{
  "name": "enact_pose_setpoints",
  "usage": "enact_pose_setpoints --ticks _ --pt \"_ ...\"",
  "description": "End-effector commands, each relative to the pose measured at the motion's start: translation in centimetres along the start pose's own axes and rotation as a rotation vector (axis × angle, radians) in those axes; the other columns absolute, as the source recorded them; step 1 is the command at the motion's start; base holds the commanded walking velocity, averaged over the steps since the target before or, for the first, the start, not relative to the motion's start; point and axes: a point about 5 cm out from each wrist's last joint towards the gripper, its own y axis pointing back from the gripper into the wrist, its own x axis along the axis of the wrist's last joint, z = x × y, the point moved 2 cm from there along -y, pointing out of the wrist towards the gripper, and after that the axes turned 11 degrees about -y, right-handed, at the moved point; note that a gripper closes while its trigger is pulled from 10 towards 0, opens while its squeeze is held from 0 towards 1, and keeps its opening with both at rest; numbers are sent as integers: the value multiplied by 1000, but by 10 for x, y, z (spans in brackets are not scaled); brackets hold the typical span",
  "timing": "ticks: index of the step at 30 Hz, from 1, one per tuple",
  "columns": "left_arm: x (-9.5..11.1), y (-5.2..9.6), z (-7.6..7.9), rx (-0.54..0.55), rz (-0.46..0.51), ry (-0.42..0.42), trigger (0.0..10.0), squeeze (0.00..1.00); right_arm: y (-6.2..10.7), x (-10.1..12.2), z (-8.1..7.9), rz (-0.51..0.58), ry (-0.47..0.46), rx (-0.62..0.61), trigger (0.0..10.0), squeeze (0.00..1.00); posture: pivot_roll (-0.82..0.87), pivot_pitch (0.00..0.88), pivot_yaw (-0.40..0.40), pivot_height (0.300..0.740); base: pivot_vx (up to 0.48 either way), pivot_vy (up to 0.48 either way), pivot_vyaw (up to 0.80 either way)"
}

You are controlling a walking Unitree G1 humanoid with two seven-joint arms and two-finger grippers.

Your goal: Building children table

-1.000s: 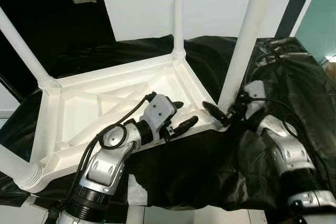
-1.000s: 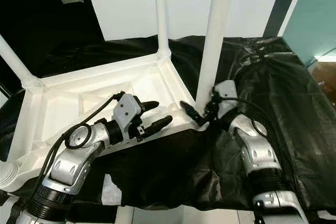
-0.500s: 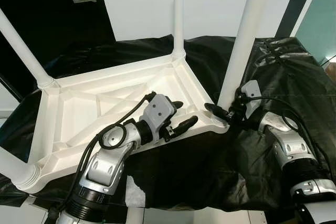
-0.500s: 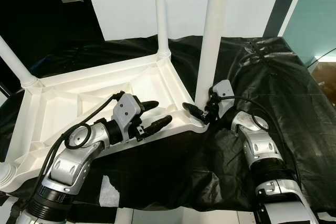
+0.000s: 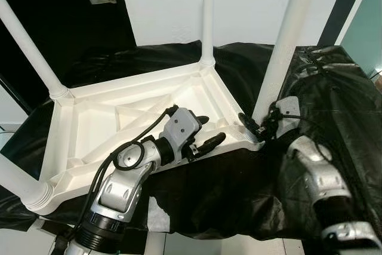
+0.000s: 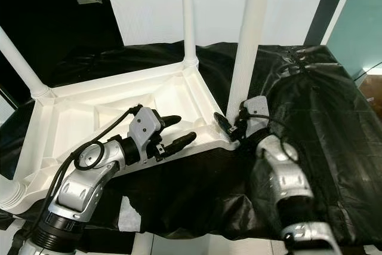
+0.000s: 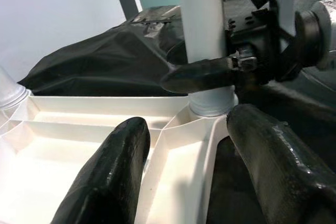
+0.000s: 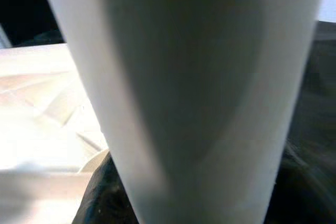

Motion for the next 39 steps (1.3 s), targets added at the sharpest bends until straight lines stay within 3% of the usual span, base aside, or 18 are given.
enact_pose_setpoints --ticks 1,5,6,7,8,10,15,27,28,30,31,36,38,39 --pt "-3 1 1 9 -15 -6 10000 0 10 -21 10 -73 -3 -135 10000 0 -50 11 42 740 0 0 0" --pt "-3 1 2 5 -16 -15 10000 0 11 -23 4 -62 -2 -188 10000 0 -52 13 42 740 0 0 0" --pt "-5 1 3 1 -25 -24 10000 0 15 -26 1 -41 -17 -337 10000 0 -53 18 44 740 0 0 0" --pt "-5 1 3 1 -25 -24 10000 0 15 -26 1 -41 -17 -337 10000 0 -53 18 44 740 0 0 0" --pt "-6 0 5 -1 -26 -21 10000 0 20 -31 2 -40 -41 -469 10000 0 -53 20 42 740 0 0 0" --pt "-6 0 5 -1 -26 -19 10000 0 22 -33 3 -39 -53 -536 10000 0 -52 22 44 740 0 0 0" --pt "-11 -2 14 -8 -34 1 10000 0 20 -31 -6 -39 -97 -545 10000 0 -55 29 49 740 0 0 0" --pt "-23 -2 23 -6 -70 33 10000 0 21 -19 -9 19 -83 -539 10000 0 -55 33 44 740 0 0 0" --pt "-23 -2 22 -4 -70 33 10000 0 21 -16 -9 32 -77 -523 10000 90 -55 32 43 740 0 0 0" --pt "-23 -2 22 -3 -69 32 10000 0 21 -14 -10 41 -73 -514 10000 90 -55 32 43 740 0 0 0" --pt "-22 -2 21 -1 -68 31 10000 0 22 -12 -10 51 -78 -489 10000 1000 -54 32 41 740 0 0 0" --pt "-21 -1 19 9 -66 26 10000 0 29 -4 -4 99 -62 -408 10000 1000 -55 35 39 740 0 0 0" --pt "-22 0 18 12 -67 27 10000 0 33 -2 -1 112 -81 -289 10000 1000 -59 37 38 740 0 0 0" --pt "-22 0 18 12 -67 27 10000 0 33 -2 -1 112 -81 -289 10000 1000 -59 37 38 740 0 0 0"
